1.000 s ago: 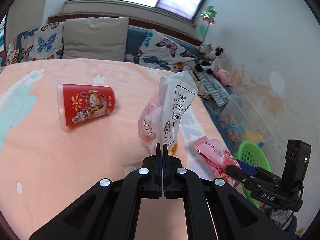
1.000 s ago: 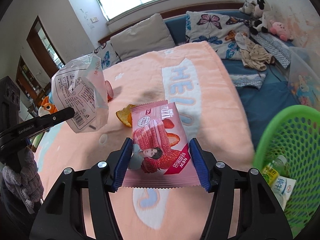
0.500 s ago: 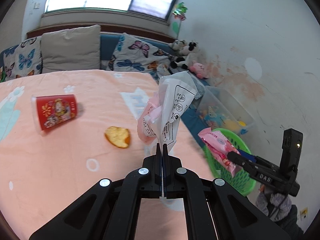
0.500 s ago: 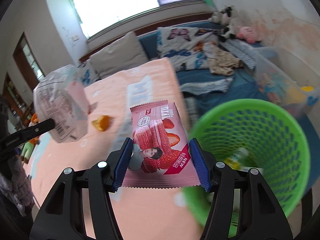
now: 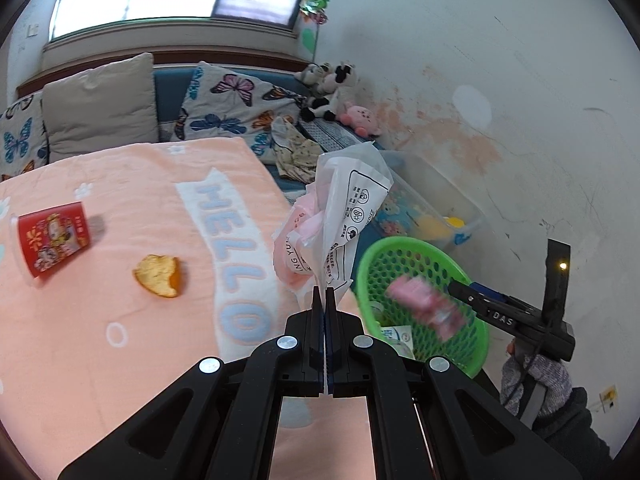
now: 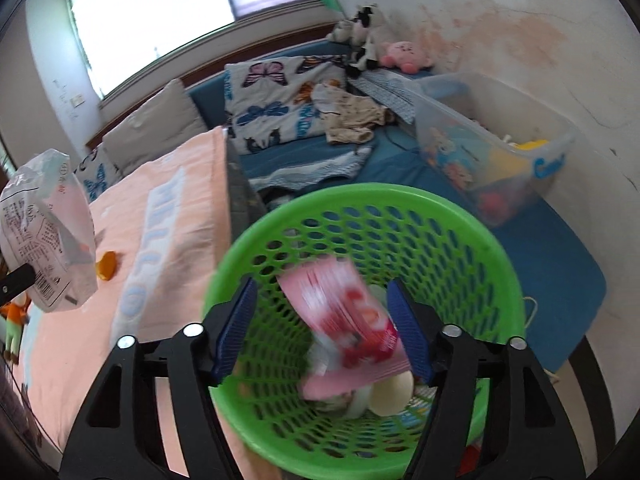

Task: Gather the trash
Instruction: 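Carry the clear bag and pink wrapper to the green basket and release them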

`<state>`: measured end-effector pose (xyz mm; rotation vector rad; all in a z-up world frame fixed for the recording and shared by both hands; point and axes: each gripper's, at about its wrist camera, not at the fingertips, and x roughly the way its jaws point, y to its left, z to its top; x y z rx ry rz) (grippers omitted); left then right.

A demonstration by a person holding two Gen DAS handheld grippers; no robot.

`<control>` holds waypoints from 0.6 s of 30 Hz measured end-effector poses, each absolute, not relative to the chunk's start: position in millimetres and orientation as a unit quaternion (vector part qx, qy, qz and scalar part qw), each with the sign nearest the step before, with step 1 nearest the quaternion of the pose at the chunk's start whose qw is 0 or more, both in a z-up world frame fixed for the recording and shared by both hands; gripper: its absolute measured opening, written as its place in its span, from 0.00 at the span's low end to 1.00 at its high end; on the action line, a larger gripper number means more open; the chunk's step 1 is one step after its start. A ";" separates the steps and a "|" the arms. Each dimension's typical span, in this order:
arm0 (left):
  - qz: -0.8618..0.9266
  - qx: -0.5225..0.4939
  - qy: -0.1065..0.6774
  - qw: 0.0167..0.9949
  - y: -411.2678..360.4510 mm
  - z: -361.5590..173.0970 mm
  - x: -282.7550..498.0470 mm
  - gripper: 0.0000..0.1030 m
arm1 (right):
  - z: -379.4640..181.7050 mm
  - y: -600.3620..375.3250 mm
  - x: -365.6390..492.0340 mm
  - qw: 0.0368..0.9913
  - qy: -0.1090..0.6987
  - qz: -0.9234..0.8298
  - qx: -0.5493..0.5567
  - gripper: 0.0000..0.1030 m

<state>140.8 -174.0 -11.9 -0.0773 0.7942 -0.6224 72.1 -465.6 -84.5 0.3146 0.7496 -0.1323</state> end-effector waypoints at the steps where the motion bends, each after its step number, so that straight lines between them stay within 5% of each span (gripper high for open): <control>1: -0.302 -0.035 0.381 0.873 -179.3 -12.2 140.1 0.01 | -85.5 -467.9 70.3 0.916 0.364 -0.066 0.155 0.67; 18: -0.364 0.006 0.425 0.829 -278.5 -41.8 128.7 0.01 | -65.8 -493.8 20.1 0.928 0.320 -0.077 0.175 0.71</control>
